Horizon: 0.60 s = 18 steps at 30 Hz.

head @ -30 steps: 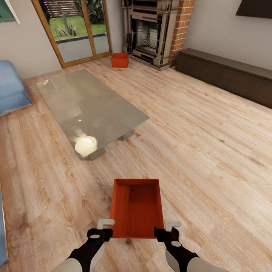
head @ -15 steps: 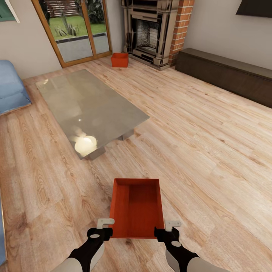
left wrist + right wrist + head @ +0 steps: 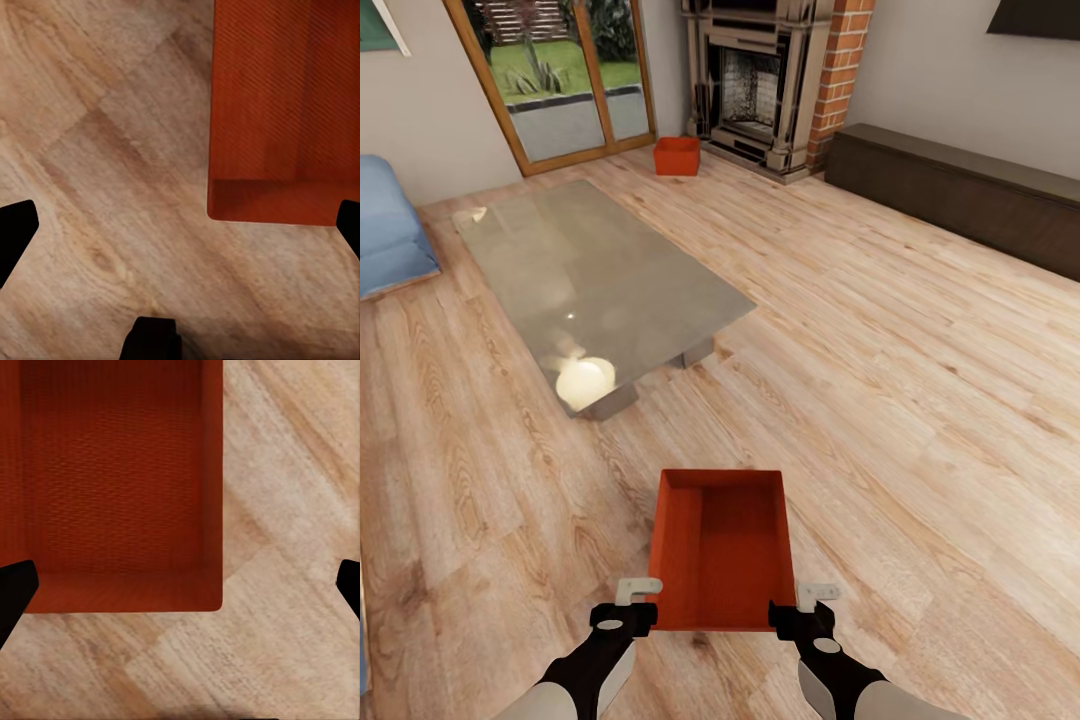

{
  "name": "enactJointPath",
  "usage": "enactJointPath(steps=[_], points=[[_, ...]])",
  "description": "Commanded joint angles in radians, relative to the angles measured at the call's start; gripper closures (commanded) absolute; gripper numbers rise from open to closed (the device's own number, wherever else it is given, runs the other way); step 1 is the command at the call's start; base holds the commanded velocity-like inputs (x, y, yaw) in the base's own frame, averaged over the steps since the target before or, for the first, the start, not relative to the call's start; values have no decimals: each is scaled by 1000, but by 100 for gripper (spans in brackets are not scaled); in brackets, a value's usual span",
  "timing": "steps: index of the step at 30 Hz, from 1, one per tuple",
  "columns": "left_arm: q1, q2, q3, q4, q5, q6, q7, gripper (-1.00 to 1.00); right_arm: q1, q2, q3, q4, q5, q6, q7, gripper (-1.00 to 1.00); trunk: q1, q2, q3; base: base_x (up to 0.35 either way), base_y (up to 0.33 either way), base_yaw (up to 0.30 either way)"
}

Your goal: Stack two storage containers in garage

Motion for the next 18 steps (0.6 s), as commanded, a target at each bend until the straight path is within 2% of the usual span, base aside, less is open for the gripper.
enactJointPath(steps=[1,18], points=[[0,0,-3,-2,-3,7,5,-100,-1,0,6,1,-2,-2,-5,-100,4,-8,-4,0,0,0],[0,1,0,-5,-3,7,5,-100,-1,0,6,1,-3,-2,-5,-100,69,-127,-57,0,0,0]])
